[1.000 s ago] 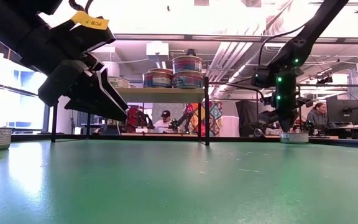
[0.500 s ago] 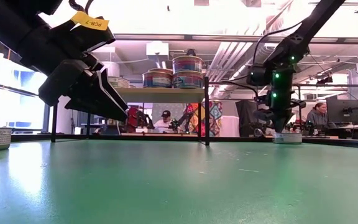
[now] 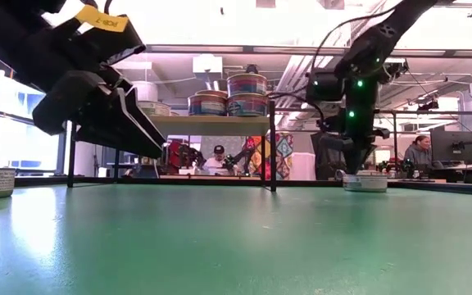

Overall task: Stack canned seafood by type on shelf
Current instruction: Stack the green tuna can on the other green tuna can on the shelf

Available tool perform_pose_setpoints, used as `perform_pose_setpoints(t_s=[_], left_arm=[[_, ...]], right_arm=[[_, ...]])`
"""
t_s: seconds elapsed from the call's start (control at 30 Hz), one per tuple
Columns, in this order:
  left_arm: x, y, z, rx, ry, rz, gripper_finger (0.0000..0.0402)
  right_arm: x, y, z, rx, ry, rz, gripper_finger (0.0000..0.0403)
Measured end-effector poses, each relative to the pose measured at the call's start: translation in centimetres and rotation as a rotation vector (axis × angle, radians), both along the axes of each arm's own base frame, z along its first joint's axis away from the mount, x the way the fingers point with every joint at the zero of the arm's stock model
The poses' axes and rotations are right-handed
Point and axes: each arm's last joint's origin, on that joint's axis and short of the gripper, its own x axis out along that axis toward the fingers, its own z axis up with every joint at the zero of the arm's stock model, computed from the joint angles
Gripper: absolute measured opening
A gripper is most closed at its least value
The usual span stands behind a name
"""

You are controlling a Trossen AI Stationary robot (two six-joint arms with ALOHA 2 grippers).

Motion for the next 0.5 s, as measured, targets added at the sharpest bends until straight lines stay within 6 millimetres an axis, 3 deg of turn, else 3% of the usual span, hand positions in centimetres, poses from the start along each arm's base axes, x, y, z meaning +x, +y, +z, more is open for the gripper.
perform_pose_setpoints(t_s=[0.5], left_arm=[[-0.3,-0.6,0.0,0.005,-0.02,0.007,0.0295]], right_arm=[[4.0,10.9,-0.1,0.015,-0.092,0.139,0.0]])
